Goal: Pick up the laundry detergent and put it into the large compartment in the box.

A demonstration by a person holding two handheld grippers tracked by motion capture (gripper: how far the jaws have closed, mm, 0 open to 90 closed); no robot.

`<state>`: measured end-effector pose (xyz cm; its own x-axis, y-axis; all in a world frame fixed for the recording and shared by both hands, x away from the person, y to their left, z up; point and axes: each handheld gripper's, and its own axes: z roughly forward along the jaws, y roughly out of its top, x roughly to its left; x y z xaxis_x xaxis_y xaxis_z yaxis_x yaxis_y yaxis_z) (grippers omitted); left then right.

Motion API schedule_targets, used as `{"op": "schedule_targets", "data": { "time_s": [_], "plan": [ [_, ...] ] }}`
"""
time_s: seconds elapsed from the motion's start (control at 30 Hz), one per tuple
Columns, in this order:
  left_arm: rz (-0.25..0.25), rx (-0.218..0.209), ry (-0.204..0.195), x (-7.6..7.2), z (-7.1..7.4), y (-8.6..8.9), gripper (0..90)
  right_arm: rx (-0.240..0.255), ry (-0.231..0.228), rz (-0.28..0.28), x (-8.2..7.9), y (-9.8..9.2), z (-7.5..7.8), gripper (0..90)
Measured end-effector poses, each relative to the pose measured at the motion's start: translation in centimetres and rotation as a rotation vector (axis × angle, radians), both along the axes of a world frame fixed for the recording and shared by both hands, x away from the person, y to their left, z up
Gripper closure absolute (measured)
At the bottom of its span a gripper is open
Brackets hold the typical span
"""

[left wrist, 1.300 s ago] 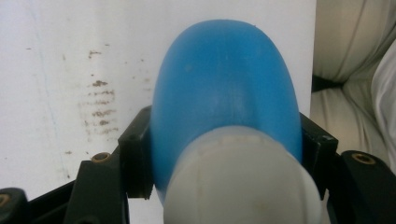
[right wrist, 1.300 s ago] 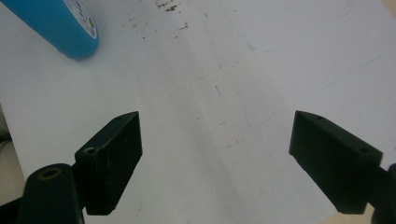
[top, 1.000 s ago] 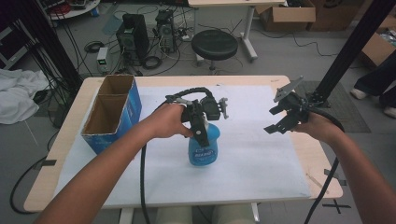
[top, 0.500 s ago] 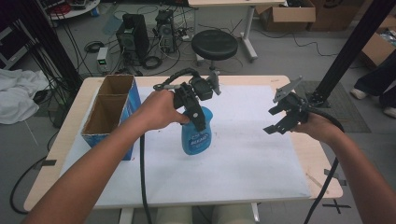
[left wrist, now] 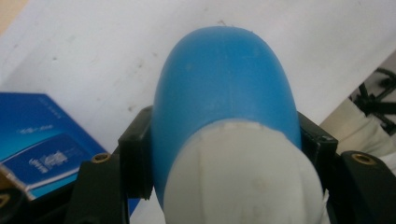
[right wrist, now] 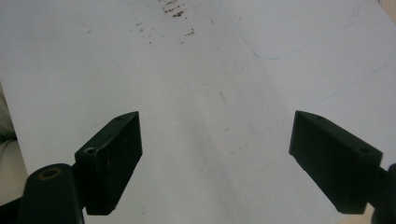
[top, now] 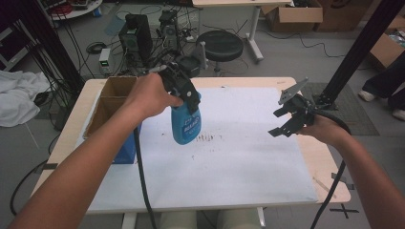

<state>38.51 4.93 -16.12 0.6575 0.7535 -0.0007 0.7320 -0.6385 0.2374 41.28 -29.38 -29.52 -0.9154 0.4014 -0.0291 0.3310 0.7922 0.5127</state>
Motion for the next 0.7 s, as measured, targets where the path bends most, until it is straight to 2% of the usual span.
{"op": "schedule_targets", "data": {
  "time_s": [0.23,0.53,0.7],
  "plan": [
    [0.146,-0.022,-0.017,0.9,1.7,2.3,37.9,0.000,0.004,0.009,0.1,0.2,-0.1,16.9],
    [0.289,-0.037,-0.013,1.8,3.4,4.9,38.0,-0.004,0.009,0.018,0.1,0.4,-0.2,16.9],
    [0.364,-0.058,-0.029,2.1,4.5,6.5,38.0,-0.009,0.008,0.021,0.2,0.4,-0.2,16.9]
  ]
}}
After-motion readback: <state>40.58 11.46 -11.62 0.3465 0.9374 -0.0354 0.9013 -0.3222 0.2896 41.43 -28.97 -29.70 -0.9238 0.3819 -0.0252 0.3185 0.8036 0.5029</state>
